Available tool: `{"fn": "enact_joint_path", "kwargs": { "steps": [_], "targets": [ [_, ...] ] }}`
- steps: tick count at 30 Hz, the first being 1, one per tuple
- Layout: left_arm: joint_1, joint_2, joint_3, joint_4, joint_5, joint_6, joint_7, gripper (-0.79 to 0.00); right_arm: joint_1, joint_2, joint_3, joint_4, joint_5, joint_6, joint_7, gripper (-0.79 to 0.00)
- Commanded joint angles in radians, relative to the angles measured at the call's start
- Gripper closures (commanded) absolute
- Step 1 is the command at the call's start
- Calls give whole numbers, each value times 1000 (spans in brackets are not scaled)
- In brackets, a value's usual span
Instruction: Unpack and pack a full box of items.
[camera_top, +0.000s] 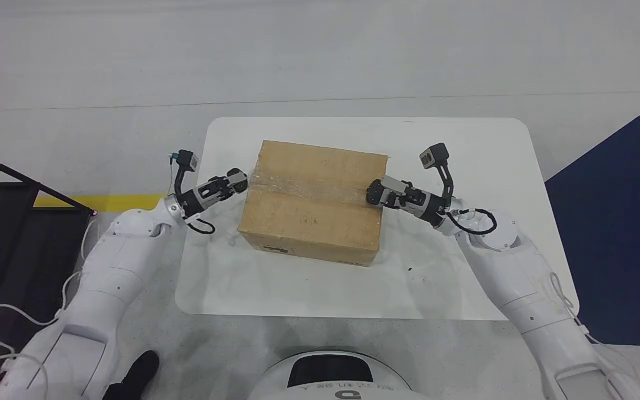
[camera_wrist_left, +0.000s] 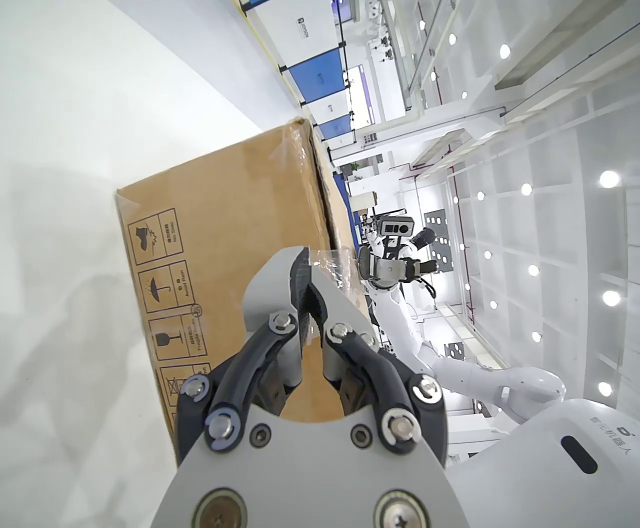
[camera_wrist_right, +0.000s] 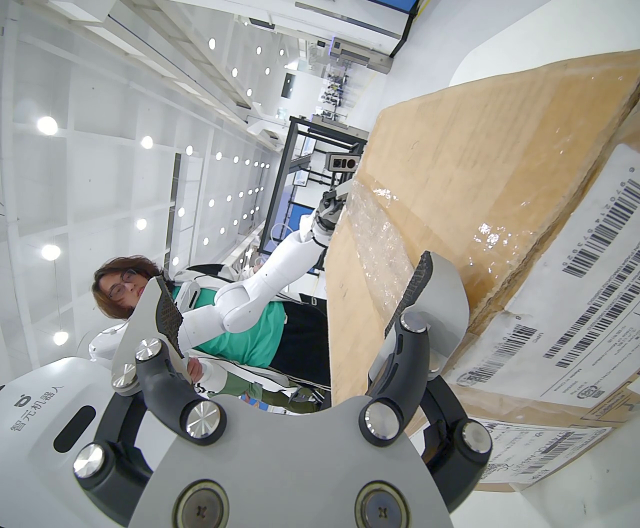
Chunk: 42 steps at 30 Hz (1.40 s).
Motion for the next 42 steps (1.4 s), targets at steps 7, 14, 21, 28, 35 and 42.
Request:
{"fn": "enact_joint_path", "kwargs": {
  "steps": [7,14,21,28,35,42],
  "targets": [
    [-10,-9,3,23,21,-5,-1,0,0,0,0,0,0,0,0,-785],
    [-13,-17,6,38,26,-10,-7,0,0,0,0,0,0,0,0,-785],
    [-14,-21,0,49,23,-29,-20,0,0,0,0,0,0,0,0,-785],
    [-12,-28,3,56,29,-37,-24,0,0,0,0,0,0,0,0,-785],
    [-14,-33,1,65,28,-42,-27,0,-16,0,6,-25,-7,4,-35,-785],
    [-15,-37,-5,65,24,-50,-32,0,-46,-3,2,-113,3,34,-38,-785]
  ]
}}
